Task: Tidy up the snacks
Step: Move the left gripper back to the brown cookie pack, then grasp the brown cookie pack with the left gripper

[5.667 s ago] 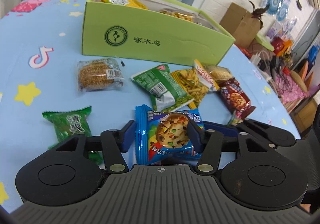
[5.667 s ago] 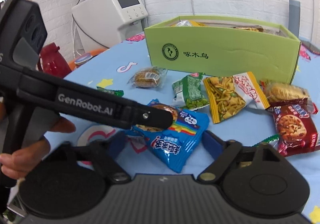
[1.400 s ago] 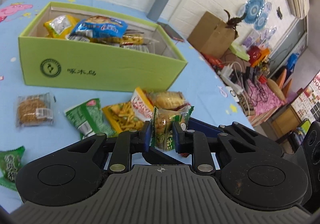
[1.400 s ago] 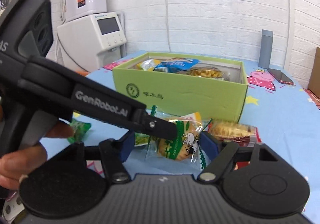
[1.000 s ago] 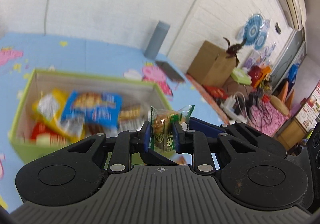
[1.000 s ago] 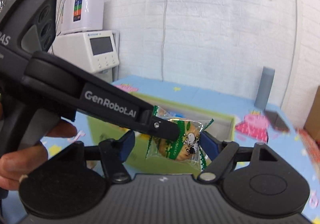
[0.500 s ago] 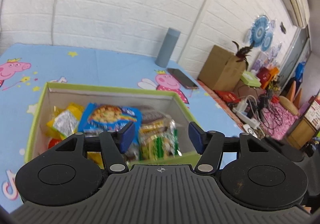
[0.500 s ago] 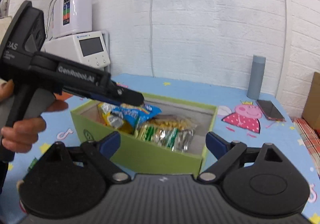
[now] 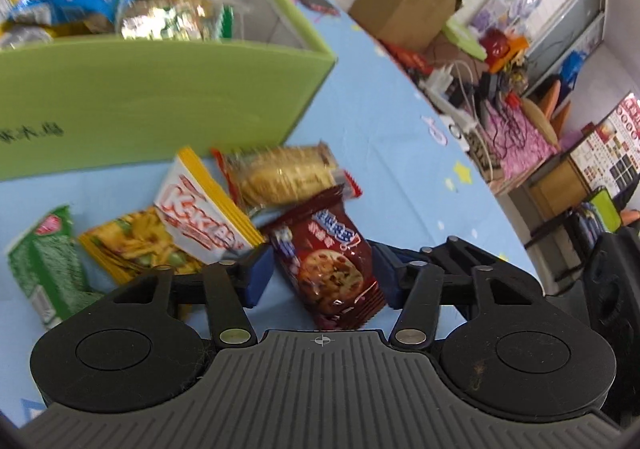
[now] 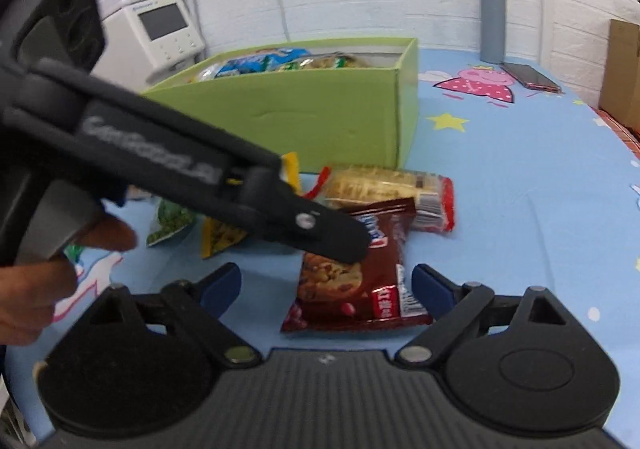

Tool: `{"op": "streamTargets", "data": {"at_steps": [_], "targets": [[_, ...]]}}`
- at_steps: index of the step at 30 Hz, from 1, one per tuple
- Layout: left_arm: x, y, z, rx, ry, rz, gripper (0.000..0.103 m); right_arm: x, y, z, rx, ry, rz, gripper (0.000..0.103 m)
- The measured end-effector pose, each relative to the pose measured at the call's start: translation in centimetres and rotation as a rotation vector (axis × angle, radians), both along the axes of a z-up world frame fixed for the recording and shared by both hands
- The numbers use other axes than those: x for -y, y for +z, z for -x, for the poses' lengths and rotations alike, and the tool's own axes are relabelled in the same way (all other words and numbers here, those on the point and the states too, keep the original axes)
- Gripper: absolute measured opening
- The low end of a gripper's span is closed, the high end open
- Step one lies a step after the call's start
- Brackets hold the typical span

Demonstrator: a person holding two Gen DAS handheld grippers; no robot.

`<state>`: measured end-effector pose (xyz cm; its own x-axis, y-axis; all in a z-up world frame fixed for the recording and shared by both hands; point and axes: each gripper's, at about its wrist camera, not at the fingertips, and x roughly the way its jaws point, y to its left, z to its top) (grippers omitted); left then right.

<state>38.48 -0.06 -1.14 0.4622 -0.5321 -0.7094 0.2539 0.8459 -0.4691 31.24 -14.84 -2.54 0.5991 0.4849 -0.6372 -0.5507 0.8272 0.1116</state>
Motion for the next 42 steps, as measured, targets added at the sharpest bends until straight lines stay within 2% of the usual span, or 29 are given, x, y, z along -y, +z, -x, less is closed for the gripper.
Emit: {"op": "streamTargets", "data": {"at_steps": [3,9,13,15,18,20,23,26,29,33,39,41,42], "targets": [[-0.5,-0.4,1.1,0.001,0.006,-0.001,0.026,-1.0,0.0,1.4,0.020,0.027,0.051,0.093],[-2.5,-0.4,5.9,-0.006,0.067,-0.005,0.023,-1.1,0.5,4.8,-0.004,0.066,-0.044,0.093],[-3.3,-0.3,9.4,0.000,0.103,-0.018,0.028,-2.3,0.4,6.9,0.012,0.131,-0.041,0.093],[-3.5,-0.2,10.7,0.003,0.097,-0.016,0.032,-2.5,0.6,7.3,0.019,0.137,-0.037,0.093],[-4.2,0.7,11.8,0.038,0.126,-0.060,0.035,-1.9,1.4,8.3,0.058,0.104,-0.027,0.093],[-4.8,1.7,12.0,0.087,0.138,-0.085,0.043,-1.0,2.0,9.5,0.073,0.048,-0.032,0.093],[-5.4,2.5,10.6,0.131,0.126,-0.081,0.044,0.2,2.1,11.0,0.047,-0.018,-0.087,0.093],[-4.7,1.8,7.5,0.102,0.074,-0.067,0.039,-0.1,1.5,11.5,-0.024,0.006,-0.156,0.093],[-3.6,0.5,5.2,0.053,0.041,-0.088,0.032,-0.9,0.8,11.6,-0.059,0.028,-0.149,0.093],[-3.5,0.0,6.6,0.053,0.007,-0.068,0.028,-2.0,0.2,10.0,-0.047,0.020,-0.098,0.093],[-4.3,0.4,9.8,0.068,0.011,-0.054,0.030,-1.6,0.3,8.6,-0.022,0.007,-0.063,0.093],[-4.6,0.9,9.5,0.096,0.044,-0.073,0.039,-1.4,0.4,8.6,-0.027,0.008,-0.075,0.093],[-4.8,0.9,9.2,0.094,0.060,-0.081,0.040,-1.3,0.4,8.7,-0.021,0.003,-0.074,0.093]]}}
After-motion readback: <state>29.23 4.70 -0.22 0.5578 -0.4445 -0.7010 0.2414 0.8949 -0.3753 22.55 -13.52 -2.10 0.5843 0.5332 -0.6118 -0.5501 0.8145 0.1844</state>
